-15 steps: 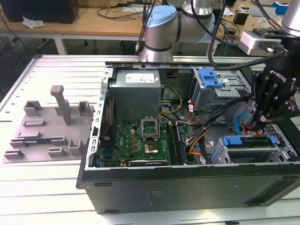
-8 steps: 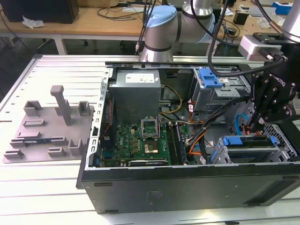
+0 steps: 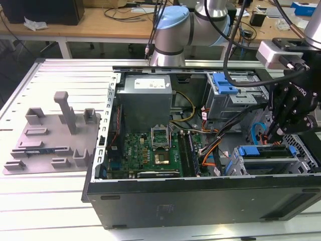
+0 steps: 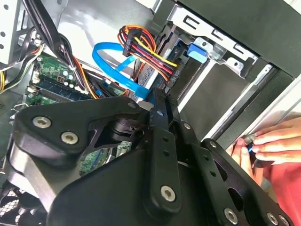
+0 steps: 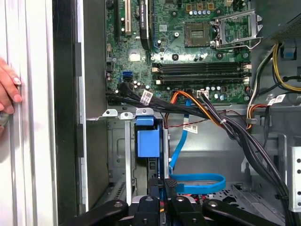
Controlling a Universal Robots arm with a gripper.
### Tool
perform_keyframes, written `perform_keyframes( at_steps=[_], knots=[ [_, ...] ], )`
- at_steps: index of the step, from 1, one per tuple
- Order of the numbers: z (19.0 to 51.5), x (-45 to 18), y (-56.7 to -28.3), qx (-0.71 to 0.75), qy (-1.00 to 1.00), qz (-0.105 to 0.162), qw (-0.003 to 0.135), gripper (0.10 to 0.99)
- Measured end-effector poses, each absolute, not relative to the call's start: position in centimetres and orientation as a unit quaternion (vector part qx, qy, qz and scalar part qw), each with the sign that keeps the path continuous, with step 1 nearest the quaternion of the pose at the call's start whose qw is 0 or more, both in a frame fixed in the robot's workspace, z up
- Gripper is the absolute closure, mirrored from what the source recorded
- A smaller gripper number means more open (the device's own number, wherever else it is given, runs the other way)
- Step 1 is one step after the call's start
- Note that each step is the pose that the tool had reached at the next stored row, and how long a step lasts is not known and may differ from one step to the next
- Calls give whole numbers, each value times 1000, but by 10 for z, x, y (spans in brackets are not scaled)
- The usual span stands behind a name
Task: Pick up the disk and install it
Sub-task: 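Insert the second disk wire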
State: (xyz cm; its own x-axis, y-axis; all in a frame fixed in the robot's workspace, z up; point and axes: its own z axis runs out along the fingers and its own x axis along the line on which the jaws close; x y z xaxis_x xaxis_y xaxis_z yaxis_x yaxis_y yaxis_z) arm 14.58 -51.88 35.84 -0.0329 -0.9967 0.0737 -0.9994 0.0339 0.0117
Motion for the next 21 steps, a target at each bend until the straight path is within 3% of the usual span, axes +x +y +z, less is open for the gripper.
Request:
perform_keyframes(
  at_steps=[21],
  knots=[
    [354, 147, -524, 696, -718, 18, 27, 925]
  ],
)
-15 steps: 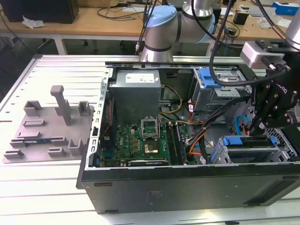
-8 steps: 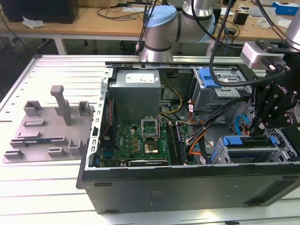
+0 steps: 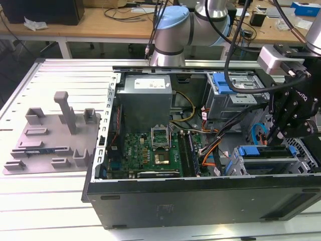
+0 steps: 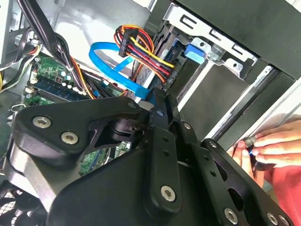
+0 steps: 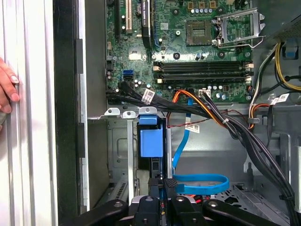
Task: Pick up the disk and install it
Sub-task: 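Insert the second disk wire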
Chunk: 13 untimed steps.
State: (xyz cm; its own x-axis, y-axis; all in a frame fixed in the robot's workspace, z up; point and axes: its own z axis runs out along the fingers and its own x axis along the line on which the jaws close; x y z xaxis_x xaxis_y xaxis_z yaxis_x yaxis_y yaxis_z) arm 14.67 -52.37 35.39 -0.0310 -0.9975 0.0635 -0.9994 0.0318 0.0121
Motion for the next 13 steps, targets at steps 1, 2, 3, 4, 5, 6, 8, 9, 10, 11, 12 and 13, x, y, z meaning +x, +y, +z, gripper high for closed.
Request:
perform_keyframes(
  at_steps=[1, 2, 3, 4, 5, 6, 8, 9, 10, 11, 12, 13],
  knots=[
    [354, 147, -524, 696, -718, 18, 27, 925],
    [353, 147, -524, 696, -718, 18, 27, 925],
    [353, 147, -524, 696, -717, 18, 27, 925],
    [353, 147, -524, 696, -717, 18, 27, 925],
    [352, 147, -524, 696, -717, 18, 27, 925],
    [352, 147, -524, 696, -717, 18, 27, 925],
    [352, 147, -524, 696, -717, 18, 27, 925],
    [351, 147, -524, 696, -717, 18, 27, 925],
    [351, 147, -524, 697, -717, 18, 27, 925],
    [350, 147, -524, 697, -717, 18, 27, 925],
    [350, 147, -524, 697, -717, 18, 27, 925],
    [350, 147, -524, 697, -717, 18, 27, 925]
  ],
)
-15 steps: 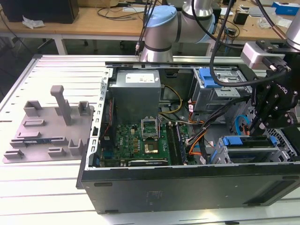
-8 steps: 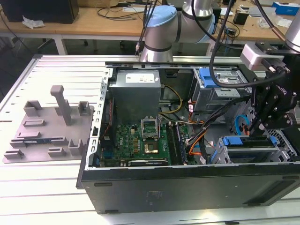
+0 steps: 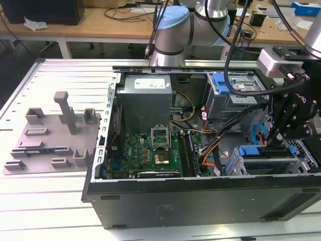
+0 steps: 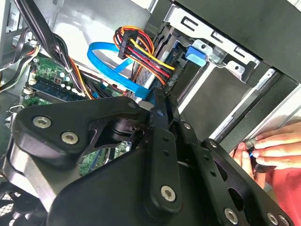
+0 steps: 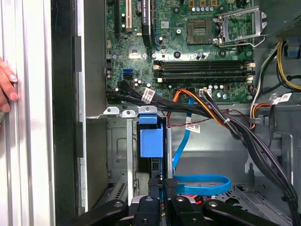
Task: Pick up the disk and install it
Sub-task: 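Insert the second disk wire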
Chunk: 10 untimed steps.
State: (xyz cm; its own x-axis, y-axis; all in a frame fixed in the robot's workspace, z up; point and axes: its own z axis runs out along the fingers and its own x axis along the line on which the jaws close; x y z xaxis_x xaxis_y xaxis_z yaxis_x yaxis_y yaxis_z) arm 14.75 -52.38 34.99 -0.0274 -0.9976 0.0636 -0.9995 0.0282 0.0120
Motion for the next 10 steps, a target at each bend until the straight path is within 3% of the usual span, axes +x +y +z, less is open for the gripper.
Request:
perform_keyframes(
  at_steps=[10],
  knots=[
    [347, 148, -524, 698, -716, 18, 27, 925]
  ],
)
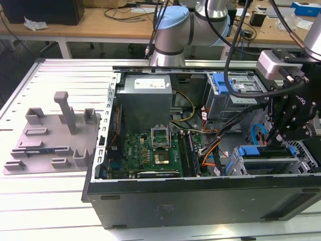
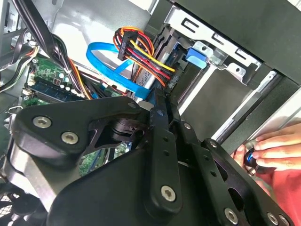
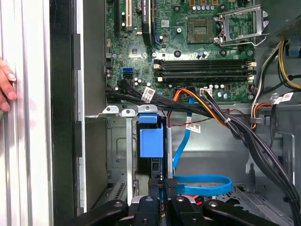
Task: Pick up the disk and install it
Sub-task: 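Insert the second disk wire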
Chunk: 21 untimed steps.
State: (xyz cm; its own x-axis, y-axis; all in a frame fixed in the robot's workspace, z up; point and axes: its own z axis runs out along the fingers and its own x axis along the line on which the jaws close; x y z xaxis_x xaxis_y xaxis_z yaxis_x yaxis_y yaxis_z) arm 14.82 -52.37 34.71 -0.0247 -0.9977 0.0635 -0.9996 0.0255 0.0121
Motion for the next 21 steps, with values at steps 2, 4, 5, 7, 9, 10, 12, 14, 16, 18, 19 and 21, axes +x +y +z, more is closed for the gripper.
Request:
perform_keyframes(
  at_steps=[2, 4, 5, 7, 9, 10, 12, 14, 16, 18, 19, 21],
  knots=[
    [346, 148, -524, 698, -715, 18, 27, 925],
    [346, 148, -524, 698, -715, 18, 27, 925],
    [346, 148, -524, 698, -715, 18, 27, 925],
    [345, 148, -524, 698, -715, 18, 27, 925],
    [344, 148, -524, 699, -715, 18, 27, 925],
    [344, 148, -524, 699, -715, 18, 27, 925],
    [343, 148, -524, 699, -715, 18, 27, 925],
    [343, 148, -524, 699, -715, 18, 27, 925],
    [342, 148, -525, 699, -715, 18, 27, 925],
    [342, 148, -525, 699, -715, 18, 27, 925],
    [341, 148, -525, 699, -715, 18, 27, 925],
    [341, 148, -525, 699, -715, 18, 27, 925]
  ],
)
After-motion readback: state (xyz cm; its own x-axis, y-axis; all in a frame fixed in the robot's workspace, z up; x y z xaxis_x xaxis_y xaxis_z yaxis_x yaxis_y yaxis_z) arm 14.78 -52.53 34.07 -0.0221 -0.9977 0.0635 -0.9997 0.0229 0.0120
